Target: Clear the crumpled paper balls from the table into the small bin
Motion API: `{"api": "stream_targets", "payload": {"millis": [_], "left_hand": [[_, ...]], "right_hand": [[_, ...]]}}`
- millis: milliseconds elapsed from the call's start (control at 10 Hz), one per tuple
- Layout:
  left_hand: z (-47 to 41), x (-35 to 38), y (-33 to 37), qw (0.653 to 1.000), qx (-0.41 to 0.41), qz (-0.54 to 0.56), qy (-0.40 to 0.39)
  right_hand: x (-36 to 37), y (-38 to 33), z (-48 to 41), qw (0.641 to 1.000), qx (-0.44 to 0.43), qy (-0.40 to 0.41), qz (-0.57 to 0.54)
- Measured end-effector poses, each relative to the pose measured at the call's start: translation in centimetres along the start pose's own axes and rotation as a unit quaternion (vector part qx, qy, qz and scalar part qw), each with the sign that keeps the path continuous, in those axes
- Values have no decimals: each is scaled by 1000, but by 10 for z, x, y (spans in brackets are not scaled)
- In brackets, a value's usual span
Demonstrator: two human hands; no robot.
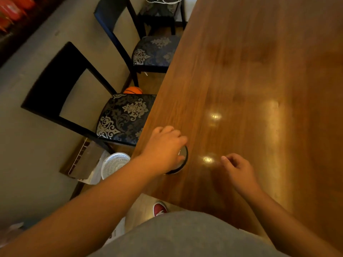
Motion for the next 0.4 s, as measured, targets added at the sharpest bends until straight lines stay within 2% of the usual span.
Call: {"api": "stream_targets", "payload": {"millis": [100, 200, 300, 400], "left_hand": [[7, -2, -6, 999, 10, 38, 29], [28, -12, -11, 987, 12, 128, 97], [66, -11, -24, 965, -20, 207, 163], [115, 19, -45, 946, -106, 263, 158]], "right_hand": [[-2, 5, 1, 1000, 20, 2, -15], [-6, -6, 5, 999, 25, -11, -34], [-24, -46, 12, 997, 12, -26, -73], [-66, -107, 20, 977, -62, -18, -205]]}}
Point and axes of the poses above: each hand's wrist, its own z-axis away from the middle knuckle, its own x-axis out of the palm, y = z × x, the point moved 6 cm from there along -z, towards the middle knuckle, and after that the axes turned 15 degrees about z, right-handed, at the moved point
